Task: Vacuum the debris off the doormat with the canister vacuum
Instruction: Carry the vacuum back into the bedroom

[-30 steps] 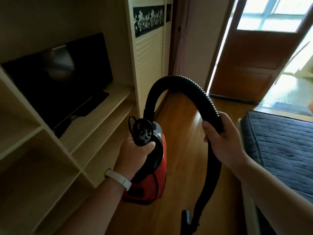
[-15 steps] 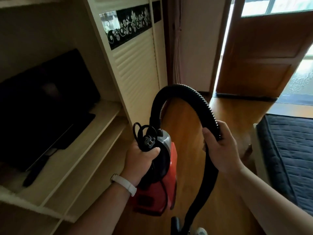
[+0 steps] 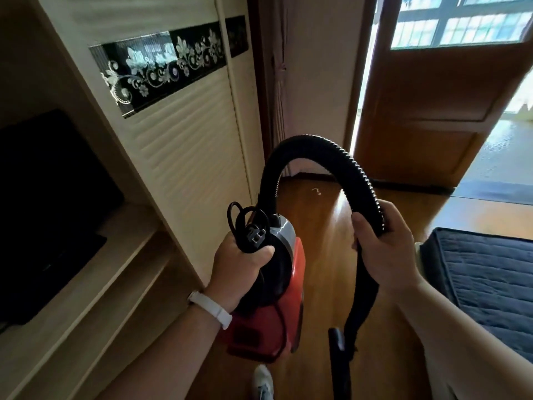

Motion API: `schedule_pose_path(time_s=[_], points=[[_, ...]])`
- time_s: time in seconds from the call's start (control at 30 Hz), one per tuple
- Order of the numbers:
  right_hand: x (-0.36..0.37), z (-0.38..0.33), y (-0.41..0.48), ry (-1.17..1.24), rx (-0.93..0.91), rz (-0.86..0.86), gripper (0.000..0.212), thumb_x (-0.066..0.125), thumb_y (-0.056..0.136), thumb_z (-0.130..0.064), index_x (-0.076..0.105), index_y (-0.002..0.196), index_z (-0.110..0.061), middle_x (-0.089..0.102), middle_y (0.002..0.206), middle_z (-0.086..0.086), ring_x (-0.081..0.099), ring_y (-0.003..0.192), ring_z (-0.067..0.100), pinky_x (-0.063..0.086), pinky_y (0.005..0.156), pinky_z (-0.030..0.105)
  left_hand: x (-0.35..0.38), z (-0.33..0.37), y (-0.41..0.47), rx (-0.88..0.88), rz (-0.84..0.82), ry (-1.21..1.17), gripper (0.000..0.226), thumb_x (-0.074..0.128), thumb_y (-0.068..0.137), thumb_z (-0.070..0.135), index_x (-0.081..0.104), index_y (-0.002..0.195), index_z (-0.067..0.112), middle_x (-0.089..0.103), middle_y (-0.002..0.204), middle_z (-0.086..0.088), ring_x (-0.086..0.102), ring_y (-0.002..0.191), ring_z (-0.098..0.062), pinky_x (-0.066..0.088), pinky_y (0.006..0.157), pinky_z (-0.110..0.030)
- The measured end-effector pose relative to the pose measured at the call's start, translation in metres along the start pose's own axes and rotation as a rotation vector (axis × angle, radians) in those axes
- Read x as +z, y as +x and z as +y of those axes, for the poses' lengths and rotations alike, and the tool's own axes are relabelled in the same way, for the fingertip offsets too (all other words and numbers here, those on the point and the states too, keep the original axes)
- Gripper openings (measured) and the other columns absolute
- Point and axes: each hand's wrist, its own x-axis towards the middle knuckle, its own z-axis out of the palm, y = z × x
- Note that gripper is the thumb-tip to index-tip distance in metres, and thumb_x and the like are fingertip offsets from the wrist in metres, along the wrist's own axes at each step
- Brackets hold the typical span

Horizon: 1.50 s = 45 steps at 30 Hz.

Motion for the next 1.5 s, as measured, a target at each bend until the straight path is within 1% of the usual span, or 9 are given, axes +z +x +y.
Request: schedule_pose_path(time_s=[0.07,0.17,0.27,0.37,0.5,0.77,1.03,1.23,1.5], points=[[-0.001,0.019,0.026,-0.043,0.008,0.021,0.018,0.067,0.092,-0.02,0.058,0.092,-0.035,0.061,0.066,0.009,0.059,0.058,0.032,0.049,0.05,0.036,0.019,0.0,0.032,0.0,-0.014,0.004,0.02,0.074,0.078,0.013,0.063,0.083,-0.003,0.068,0.08,-0.021,0.067,0.077,-0.032,0.056,0.061,-0.029],[-0.002,0.049,0.071,-0.128,0.021,0.057,0.014,0.068,0.091,-0.024,0.059,0.089,-0.035,0.062,0.065,0.001,0.06,0.058,0.026,0.05,0.052,0.035,0.05,-0.001,0.087,-0.011,-0.082,0.005,0.015,0.073,0.079,0.01,0.062,0.08,0.0,0.067,0.078,-0.018,0.067,0.074,-0.029,0.051,0.055,-0.024],[-0.003,0.078,0.124,-0.215,0.037,0.139,0.014,0.069,0.091,-0.023,0.059,0.084,-0.03,0.061,0.063,-0.007,0.057,0.055,0.01,0.044,0.05,0.017,0.086,-0.001,0.152,-0.008,-0.148,0.004,0.01,0.074,0.078,0.011,0.065,0.078,0.007,0.069,0.073,-0.01,0.067,0.066,-0.021,0.049,0.051,-0.016],[-0.002,0.102,0.174,-0.317,0.087,0.197,0.014,0.066,0.088,-0.036,0.06,0.087,-0.024,0.063,0.067,-0.003,0.062,0.06,0.016,0.047,0.052,0.025,0.119,0.007,0.219,0.034,-0.227,0.01,0.011,0.073,0.077,0.01,0.063,0.082,0.007,0.067,0.074,-0.01,0.065,0.063,-0.016,0.05,0.052,-0.019],[-0.005,0.125,0.244,-0.374,0.124,0.282,0.028,0.063,0.082,-0.05,0.06,0.091,-0.025,0.065,0.069,0.002,0.065,0.064,0.026,0.055,0.06,0.043,0.158,0.021,0.306,0.02,-0.293,-0.024,0.022,0.076,0.07,0.024,0.063,0.087,0.019,0.071,0.078,0.0,0.069,0.073,-0.015,0.059,0.067,-0.038],[-0.031,0.166,0.348,-0.375,0.192,0.455,0.026,0.053,0.073,-0.061,0.055,0.08,-0.036,0.064,0.064,0.001,0.065,0.061,0.023,0.052,0.059,0.035,0.252,0.062,0.422,0.058,-0.387,0.003,0.026,0.079,0.074,0.013,0.06,0.092,0.013,0.069,0.081,-0.002,0.066,0.072,-0.013,0.052,0.056,-0.022],[-0.076,0.273,0.455,-0.278,0.251,0.454,0.01,0.064,0.093,-0.032,0.06,0.092,-0.023,0.064,0.066,-0.002,0.064,0.057,0.013,0.048,0.052,0.022,0.385,0.083,0.497,0.028,-0.334,0.004,0.023,0.08,0.075,0.008,0.06,0.083,0.016,0.069,0.081,-0.001,0.066,0.075,-0.014,0.05,0.06,-0.022],[-0.124,0.324,0.555,-0.183,0.261,0.445,0.006,0.064,0.092,-0.037,0.059,0.09,-0.035,0.064,0.068,-0.007,0.065,0.062,0.014,0.053,0.055,0.03,0.481,0.128,0.546,0.017,-0.284,0.029,0.023,0.081,0.071,0.019,0.062,0.083,0.014,0.068,0.09,-0.008,0.065,0.085,-0.021,0.047,0.066,-0.025],[-0.185,0.355,0.662,-0.206,0.189,0.414,0.01,0.065,0.094,-0.03,0.062,0.093,-0.02,0.065,0.069,0.002,0.065,0.062,0.019,0.045,0.05,0.011,0.566,0.176,0.612,0.034,-0.249,-0.033,0.028,0.08,0.063,0.025,0.062,0.083,0.017,0.071,0.081,0.0,0.068,0.078,-0.017,0.054,0.067,-0.029]])
